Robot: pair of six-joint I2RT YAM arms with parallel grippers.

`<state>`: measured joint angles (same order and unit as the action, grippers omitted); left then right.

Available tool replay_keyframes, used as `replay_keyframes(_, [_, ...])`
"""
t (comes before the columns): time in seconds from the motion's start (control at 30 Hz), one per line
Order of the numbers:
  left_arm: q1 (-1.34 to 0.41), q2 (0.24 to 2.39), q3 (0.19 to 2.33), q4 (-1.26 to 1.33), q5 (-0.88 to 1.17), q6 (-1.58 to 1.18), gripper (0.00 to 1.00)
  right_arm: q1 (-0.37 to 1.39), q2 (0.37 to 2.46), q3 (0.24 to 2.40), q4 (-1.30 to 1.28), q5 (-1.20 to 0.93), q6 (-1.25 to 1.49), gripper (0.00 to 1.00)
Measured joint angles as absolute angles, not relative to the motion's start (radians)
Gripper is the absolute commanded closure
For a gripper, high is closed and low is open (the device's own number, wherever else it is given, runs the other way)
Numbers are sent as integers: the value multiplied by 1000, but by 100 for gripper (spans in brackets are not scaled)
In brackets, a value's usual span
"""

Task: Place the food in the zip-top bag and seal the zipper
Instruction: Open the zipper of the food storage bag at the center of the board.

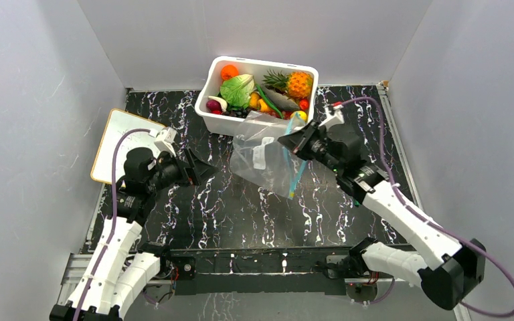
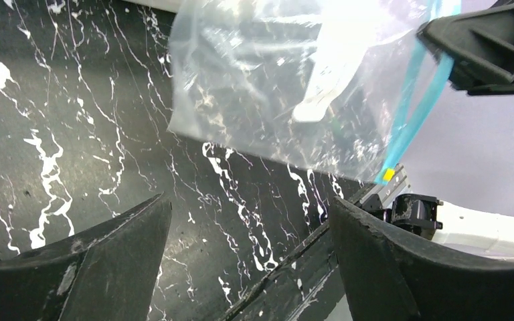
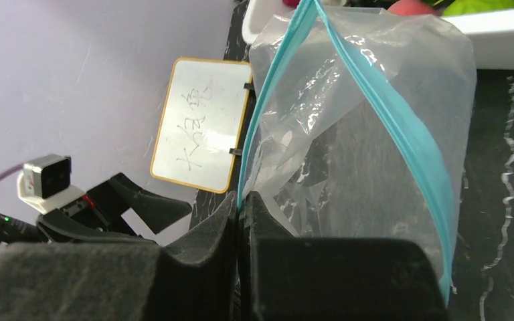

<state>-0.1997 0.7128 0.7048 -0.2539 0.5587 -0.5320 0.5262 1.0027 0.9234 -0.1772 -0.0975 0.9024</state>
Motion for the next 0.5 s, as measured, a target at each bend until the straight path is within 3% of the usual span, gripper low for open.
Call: replay_keyframes(0.5, [-200,794,752,-140,584,-554,3,921,1334,1041,-28,273,1057,100])
